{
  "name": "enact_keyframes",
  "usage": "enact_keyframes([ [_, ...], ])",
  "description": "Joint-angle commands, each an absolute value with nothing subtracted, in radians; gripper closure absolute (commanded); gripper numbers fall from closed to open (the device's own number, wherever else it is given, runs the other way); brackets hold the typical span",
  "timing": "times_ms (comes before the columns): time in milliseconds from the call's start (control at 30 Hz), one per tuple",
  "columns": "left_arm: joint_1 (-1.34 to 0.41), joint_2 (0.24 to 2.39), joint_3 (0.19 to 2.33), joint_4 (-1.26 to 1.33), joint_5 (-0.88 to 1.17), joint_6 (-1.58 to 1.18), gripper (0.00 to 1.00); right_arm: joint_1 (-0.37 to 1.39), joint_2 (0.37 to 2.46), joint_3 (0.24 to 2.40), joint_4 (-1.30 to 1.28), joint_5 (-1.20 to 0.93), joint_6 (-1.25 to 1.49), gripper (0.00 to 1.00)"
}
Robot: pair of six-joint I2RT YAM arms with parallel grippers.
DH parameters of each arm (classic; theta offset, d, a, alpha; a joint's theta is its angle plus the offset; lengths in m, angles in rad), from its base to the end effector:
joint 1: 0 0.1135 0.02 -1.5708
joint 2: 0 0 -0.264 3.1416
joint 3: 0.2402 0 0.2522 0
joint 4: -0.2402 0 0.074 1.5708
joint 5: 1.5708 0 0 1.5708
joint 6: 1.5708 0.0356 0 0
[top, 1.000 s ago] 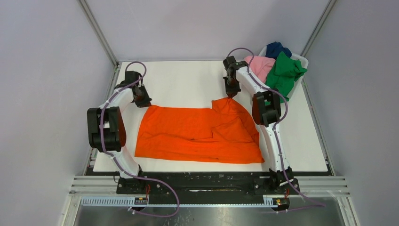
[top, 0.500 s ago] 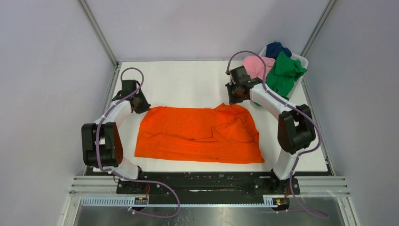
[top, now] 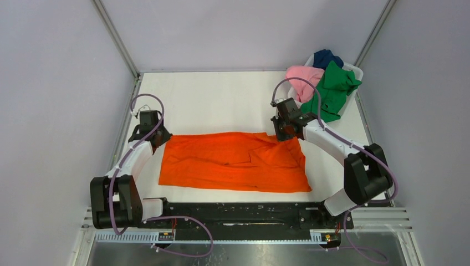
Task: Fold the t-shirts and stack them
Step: Fold the other side of the tshirt into a rectangle
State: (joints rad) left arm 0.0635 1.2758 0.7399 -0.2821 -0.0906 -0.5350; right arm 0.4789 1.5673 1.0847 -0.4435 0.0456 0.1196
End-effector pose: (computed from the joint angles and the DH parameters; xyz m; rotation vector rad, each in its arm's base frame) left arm 0.2586 0.0197 0.2127 -0.7446 2.2684 -0.1152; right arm 0.2934 0.1505 0.2294 -0.4290 2.4689 0.1921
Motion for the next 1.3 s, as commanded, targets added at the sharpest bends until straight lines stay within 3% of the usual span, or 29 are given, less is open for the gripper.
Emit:
enact_keyframes([
  [0,0.082,1.22,0.704,-0.225,-0.208,-0.585,1.0,0.488,1.448,1.01,-0.418,0.094,0.154,0.96],
  [400,0.113,1.181,0.639,-0.173,-0.139,-0.633,1.0,0.49,1.299,0.855,-0.423,0.042,0.207,0.91],
  [533,0.114,1.164,0.603,-0.196,-0.151,-0.674,0.99,0.527,1.272,0.799,-0.429,0.004,0.242,0.83],
  [567,0.114,1.153,0.589,-0.205,-0.168,-0.691,0.9,0.541,1.265,0.777,-0.449,0.003,0.26,0.8],
  [600,0.114,1.139,0.577,-0.223,-0.198,-0.714,0.74,0.555,1.254,0.759,-0.473,0.003,0.281,0.76],
  [700,0.114,1.089,0.555,-0.353,-0.352,-0.829,0.65,0.593,1.179,0.687,-0.567,0.003,0.388,0.65],
  [733,0.117,1.07,0.56,-0.413,-0.403,-0.869,0.58,0.607,1.141,0.66,-0.609,-0.02,0.444,0.54],
  [833,0.119,0.981,0.612,-0.586,-0.544,-0.973,0.16,0.626,0.985,0.573,-0.689,-0.126,0.515,0.38],
  [867,0.12,0.948,0.636,-0.631,-0.573,-1.002,0.04,0.627,0.932,0.558,-0.704,-0.134,0.532,0.22],
  [900,0.119,0.91,0.656,-0.655,-0.577,-1.015,0.01,0.627,0.891,0.556,-0.719,-0.128,0.536,0.04],
  [933,0.119,0.877,0.673,-0.657,-0.56,-1.014,0.01,0.627,0.859,0.569,-0.725,-0.113,0.524,0.01],
  [1067,0.117,0.807,0.681,-0.502,-0.326,-0.937,0.01,0.627,0.852,0.654,-0.64,-0.009,0.484,0.0],
  [1167,0.115,0.858,0.64,-0.323,-0.009,-0.914,0.01,0.624,0.981,0.745,-0.503,-0.016,0.433,0.0],
  [1267,0.076,0.993,0.633,-0.231,0.128,-0.908,0.01,0.61,1.172,0.819,-0.412,-0.032,0.413,0.0],
])
